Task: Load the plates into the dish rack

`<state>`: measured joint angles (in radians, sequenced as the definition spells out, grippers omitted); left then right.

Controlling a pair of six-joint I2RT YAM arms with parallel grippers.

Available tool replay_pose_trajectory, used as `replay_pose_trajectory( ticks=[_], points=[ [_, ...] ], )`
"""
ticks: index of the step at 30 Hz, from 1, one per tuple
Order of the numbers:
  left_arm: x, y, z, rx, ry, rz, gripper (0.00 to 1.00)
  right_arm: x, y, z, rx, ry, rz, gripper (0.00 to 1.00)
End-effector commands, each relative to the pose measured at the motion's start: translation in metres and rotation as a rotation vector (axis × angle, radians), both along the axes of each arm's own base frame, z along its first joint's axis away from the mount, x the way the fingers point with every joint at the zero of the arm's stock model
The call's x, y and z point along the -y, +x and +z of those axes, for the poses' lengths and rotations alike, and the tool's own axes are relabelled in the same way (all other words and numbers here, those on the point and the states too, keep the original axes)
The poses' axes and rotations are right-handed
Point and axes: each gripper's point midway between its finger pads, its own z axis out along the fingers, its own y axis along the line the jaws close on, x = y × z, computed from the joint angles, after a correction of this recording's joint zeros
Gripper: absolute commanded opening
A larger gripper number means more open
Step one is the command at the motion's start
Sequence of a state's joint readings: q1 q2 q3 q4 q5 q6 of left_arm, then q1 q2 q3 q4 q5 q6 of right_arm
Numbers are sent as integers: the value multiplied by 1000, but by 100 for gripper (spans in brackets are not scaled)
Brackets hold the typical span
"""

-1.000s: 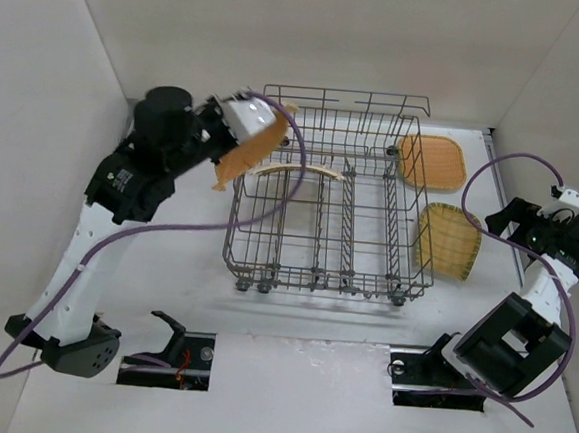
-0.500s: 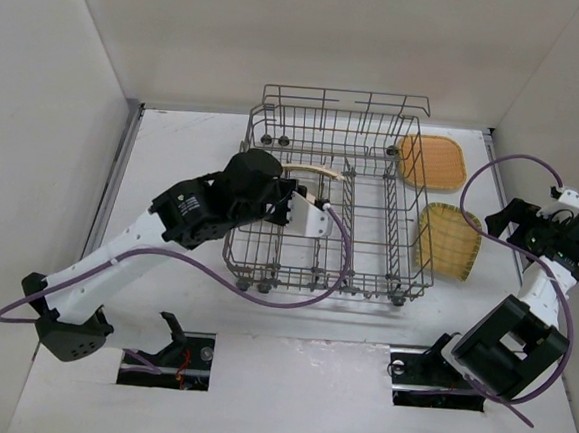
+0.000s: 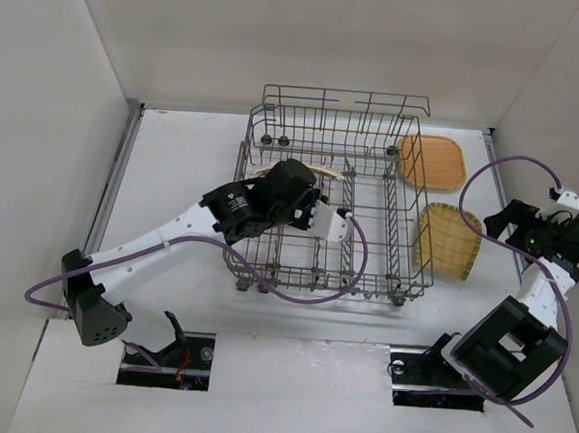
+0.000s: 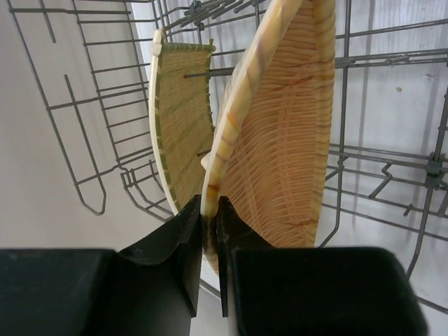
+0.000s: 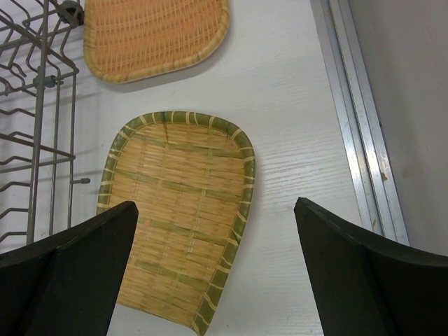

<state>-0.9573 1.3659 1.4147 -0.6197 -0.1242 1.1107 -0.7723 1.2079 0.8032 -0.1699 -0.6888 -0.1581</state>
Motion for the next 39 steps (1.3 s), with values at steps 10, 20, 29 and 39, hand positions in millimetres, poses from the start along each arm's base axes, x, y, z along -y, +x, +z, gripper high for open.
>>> replay_pose_trajectory(
  ticks=[10, 20, 29, 39],
  points=[
    [10, 28, -42, 7, 0, 29, 8, 1, 5, 19, 64, -56, 22, 100],
    [5, 47, -74, -32, 12, 63, 8, 1, 4, 20, 68, -51, 19, 100],
    [4, 53, -82, -46, 17, 81, 8, 3, 5, 19, 65, -49, 18, 100],
    [-24, 74, -53, 5, -19, 189, 6, 3, 7, 18, 63, -52, 25, 100]
  ],
)
